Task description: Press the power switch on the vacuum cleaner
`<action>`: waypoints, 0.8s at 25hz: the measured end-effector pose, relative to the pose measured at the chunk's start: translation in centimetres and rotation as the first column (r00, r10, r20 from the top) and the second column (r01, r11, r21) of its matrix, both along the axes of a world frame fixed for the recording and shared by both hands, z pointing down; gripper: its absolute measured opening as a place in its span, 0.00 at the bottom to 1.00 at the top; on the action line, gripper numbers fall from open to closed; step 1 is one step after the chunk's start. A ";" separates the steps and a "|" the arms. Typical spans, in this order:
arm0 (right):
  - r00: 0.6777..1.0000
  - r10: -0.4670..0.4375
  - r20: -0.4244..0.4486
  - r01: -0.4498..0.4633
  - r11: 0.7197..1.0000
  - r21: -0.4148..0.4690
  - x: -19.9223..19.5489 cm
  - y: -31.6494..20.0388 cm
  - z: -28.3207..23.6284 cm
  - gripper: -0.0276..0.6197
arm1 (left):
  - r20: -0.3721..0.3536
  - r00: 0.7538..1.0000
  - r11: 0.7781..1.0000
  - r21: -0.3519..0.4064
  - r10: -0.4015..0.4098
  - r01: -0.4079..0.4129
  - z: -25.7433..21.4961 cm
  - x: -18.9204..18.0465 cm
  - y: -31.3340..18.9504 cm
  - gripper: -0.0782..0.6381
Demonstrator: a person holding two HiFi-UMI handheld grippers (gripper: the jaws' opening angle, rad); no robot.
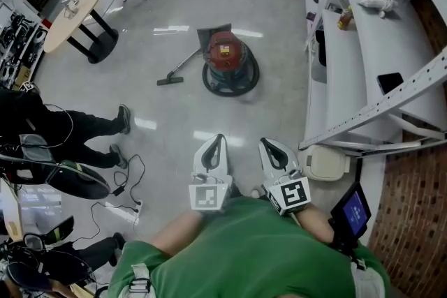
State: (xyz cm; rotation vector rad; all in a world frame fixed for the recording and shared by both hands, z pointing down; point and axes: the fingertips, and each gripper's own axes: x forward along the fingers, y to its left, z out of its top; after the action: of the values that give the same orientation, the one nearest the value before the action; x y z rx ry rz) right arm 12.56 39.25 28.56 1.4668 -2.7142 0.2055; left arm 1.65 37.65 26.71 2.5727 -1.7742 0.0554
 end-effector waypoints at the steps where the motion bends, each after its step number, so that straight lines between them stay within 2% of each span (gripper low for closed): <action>1: 1.000 0.003 -0.003 -0.003 1.000 -0.002 -0.2 -0.7 0.2 0.04 | -0.003 1.000 1.000 -0.001 0.004 -0.004 0.3 -0.2 -0.8 0.12; 8: 0.999 0.027 -0.026 -0.027 0.999 -0.023 -3.1 -7.7 1.2 0.04 | -0.030 0.999 0.999 -0.025 0.028 -0.029 1.4 -3.0 -7.8 0.12; 20: 0.997 0.032 -0.077 -0.033 0.999 -0.012 -12.4 -20.1 0.0 0.04 | -0.056 0.998 0.999 -0.027 0.026 -0.028 0.9 -13.4 -19.4 0.12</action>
State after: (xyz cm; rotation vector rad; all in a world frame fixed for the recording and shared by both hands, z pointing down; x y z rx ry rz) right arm 0.13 19.14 28.59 1.4842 -2.6258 0.1650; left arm -11.73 18.21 27.60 2.5527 -1.7075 0.0085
